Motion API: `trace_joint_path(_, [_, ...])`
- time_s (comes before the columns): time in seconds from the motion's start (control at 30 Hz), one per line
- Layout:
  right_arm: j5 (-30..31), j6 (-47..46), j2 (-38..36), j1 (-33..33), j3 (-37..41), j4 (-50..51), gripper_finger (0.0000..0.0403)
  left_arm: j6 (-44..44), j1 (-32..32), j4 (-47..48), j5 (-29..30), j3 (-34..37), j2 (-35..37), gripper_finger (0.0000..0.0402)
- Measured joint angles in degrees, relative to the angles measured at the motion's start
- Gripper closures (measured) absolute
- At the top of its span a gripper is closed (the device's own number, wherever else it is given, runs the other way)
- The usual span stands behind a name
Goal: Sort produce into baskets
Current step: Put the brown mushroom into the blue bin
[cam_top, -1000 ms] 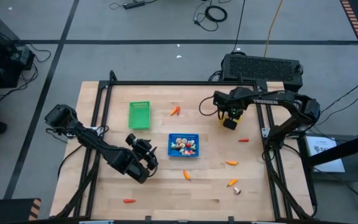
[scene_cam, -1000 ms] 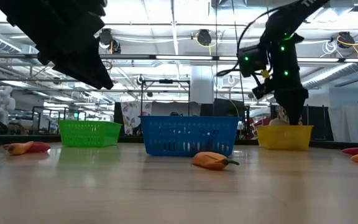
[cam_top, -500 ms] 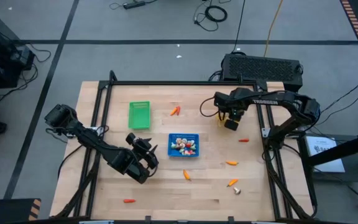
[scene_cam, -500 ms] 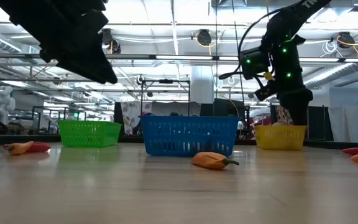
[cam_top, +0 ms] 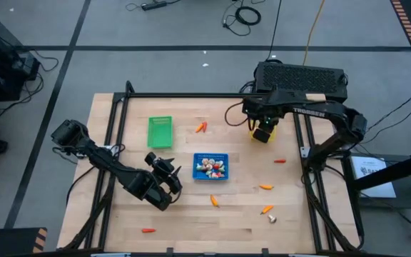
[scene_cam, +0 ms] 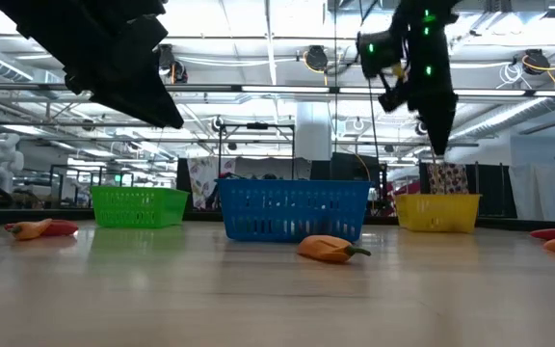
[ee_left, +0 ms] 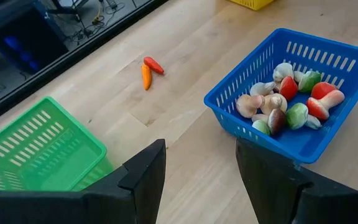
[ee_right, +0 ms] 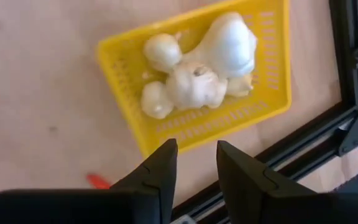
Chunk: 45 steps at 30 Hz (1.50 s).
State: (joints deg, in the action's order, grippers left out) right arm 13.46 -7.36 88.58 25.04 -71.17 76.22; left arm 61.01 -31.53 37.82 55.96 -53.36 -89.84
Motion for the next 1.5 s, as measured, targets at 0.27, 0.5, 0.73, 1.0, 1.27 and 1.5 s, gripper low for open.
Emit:
trace_joint_path(0.27, [-4.1,-12.5,-4.4,-16.2,-3.6,3.4,0.0319,-1.5,0.0,-2.3,-1.8,0.0,0.0,0.0199])
trace_joint_path(0.5, [-4.6,-33.2,-6.8,-38.5,-3.6,2.1,0.0328,-13.5,-0.2,-16.8,-6.7,0.0,0.0,0.0199])
trace_joint_path(0.73, [-4.2,-49.6,-4.5,-58.9,-3.5,-6.6,0.0328,-25.1,-1.8,-32.1,-9.5,-0.1,0.0,0.0199])
trace_joint_path(1.0, [-4.4,-58.4,3.7,-74.0,-3.5,-16.9,0.0328,-31.6,-3.1,-36.7,-10.6,-0.1,0.0,0.0199])
trace_joint_path(1.27, [-4.6,-59.7,14.0,-77.7,-3.5,-17.3,0.0328,-31.7,-2.4,-37.5,-10.6,-0.1,0.0,0.0199])
trace_joint_path(1.5, [-5.8,-61.0,18.3,-76.3,-3.5,-17.3,0.0301,-32.0,-1.7,-37.4,-10.6,-0.1,0.0,0.0199])
